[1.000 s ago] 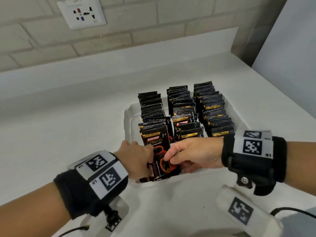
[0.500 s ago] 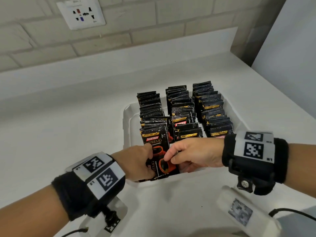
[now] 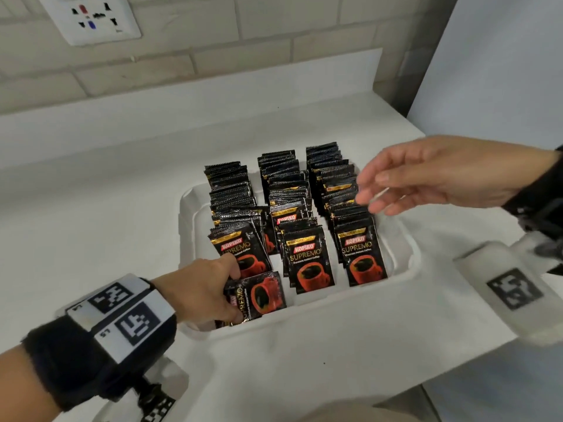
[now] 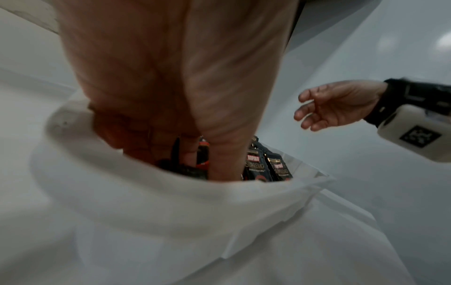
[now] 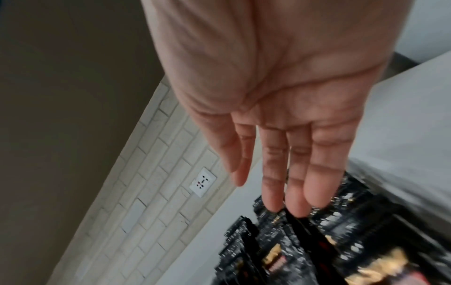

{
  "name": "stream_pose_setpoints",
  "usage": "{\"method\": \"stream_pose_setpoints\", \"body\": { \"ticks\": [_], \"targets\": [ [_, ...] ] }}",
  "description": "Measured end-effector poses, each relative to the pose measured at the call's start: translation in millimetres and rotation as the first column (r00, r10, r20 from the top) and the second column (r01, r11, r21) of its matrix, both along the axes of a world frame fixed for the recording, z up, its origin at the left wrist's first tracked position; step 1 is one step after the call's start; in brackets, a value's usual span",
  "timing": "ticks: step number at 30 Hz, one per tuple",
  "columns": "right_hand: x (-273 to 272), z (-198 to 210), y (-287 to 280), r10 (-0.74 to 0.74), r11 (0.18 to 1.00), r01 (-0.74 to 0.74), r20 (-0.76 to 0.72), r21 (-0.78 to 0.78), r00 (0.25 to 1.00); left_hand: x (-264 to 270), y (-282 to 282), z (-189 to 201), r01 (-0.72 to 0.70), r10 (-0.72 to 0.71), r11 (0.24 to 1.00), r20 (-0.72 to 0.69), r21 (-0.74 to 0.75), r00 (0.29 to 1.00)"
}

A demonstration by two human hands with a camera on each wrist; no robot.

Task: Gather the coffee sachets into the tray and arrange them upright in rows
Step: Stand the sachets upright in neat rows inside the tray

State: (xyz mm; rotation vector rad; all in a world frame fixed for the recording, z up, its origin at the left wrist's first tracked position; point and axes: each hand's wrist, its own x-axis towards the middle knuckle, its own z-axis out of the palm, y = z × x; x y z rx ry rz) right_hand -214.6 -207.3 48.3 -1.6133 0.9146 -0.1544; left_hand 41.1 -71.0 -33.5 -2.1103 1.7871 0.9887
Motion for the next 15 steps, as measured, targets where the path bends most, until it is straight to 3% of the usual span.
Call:
{"method": "stream_pose_setpoints", "body": {
  "ticks": [4, 7, 15],
  "targets": [
    [-10.7, -22.4, 1.8, 0.117, 0.993, -0.118, -0.079, -0.010, 0.990, 3.2, 1.6, 1.9, 0.013, -0.012, 0.999, 0.015, -0.052, 1.000],
    [-8.9, -29.3, 4.8, 0.139, 0.990, -0.139, -0.040, 0.000, 0.990, 6.7, 2.5, 7.0, -0.027, 0.022, 0.998, -0.089, -0.050, 0.996],
    [7.9, -20.6, 16.6, 0.142, 0.988, -0.145, -0.057, -0.059, 0.988, 7.0, 6.7, 20.5, 0.056, -0.065, 0.984, -0.047, -0.170, 0.997]
  ]
}}
